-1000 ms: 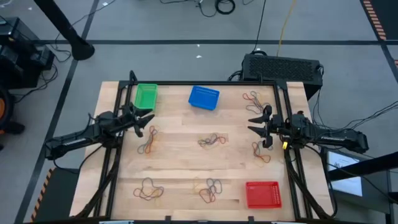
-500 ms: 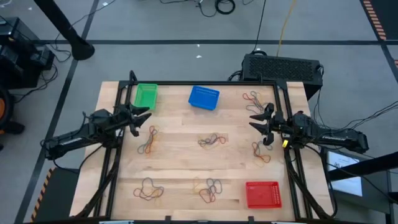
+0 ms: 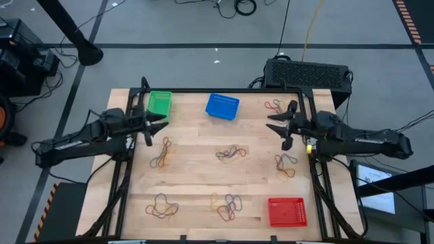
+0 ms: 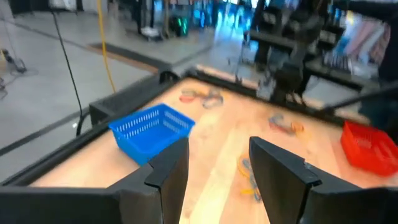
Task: Sort rubber bands into baskets
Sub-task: Put the yellow rubber band into the blue bin
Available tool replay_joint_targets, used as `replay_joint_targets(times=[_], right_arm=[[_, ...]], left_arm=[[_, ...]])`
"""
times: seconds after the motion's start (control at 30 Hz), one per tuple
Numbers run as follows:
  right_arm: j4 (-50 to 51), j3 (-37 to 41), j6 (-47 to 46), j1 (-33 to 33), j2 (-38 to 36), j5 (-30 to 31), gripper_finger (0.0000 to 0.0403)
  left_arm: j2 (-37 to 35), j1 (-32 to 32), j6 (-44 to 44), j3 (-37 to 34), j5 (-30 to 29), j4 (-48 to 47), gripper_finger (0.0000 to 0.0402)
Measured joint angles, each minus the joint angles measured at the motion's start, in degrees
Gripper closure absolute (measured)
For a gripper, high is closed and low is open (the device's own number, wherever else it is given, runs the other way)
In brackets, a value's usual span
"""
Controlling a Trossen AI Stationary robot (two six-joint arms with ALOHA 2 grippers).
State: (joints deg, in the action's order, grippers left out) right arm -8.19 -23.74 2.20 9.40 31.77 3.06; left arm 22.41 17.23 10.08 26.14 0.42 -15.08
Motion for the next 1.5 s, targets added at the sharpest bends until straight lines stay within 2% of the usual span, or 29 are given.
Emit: replay_joint_targets(times=[0.2, 0.4, 0.6, 0.7, 0.97, 1.17, 1.3, 1.4, 1.5], right_arm=[[3.1, -7.4, -0.1, -1.4, 14.3, -1.9, 0.0259], [5.0, -12.6, -1.1, -5.7, 27.4, -2.0, 0.0259], [8.6, -16.8, -4.1, -11.1, 36.8, -2.9, 0.0259], [8.5, -17.6, -5.7, -13.7, 39.6, -4.9, 0.0259], [8.4, -17.7, -7.8, -19.4, 43.6, -4.8, 0.0259], [8.4, -17.7, -8.4, -21.2, 48.0, -4.7, 0.0259], [8.4, -17.7, -8.4, -21.1, 50.3, -4.6, 0.0261], [8.3, -17.7, -7.5, -21.1, 51.2, -4.7, 0.0279], [8.4, -17.7, -6.4, -21.1, 51.4, -4.9, 0.0318]], left_arm=[[12.5, -1.8, -0.1, 5.5, 3.0, -1.0, 0.0226], [26.3, -7.3, -2.8, 11.6, 2.8, -0.5, 0.0226], [39.6, -11.0, -9.0, 18.6, 1.9, 0.2, 0.0226], [45.9, -11.8, -11.9, 22.0, 1.7, 0.9, 0.0226], [60.5, -13.1, -21.0, 29.1, 2.8, 1.3, 0.0226], [68.8, -14.6, -29.8, 30.1, 3.6, 4.4, 0.0226], [74.1, -14.3, -32.7, 30.1, 3.8, 7.6, 0.0226], [77.2, -13.5, -33.6, 30.1, 4.5, 10.0, 0.0226], [79.4, -12.6, -33.5, 30.1, 7.2, 10.5, 0.0226]])
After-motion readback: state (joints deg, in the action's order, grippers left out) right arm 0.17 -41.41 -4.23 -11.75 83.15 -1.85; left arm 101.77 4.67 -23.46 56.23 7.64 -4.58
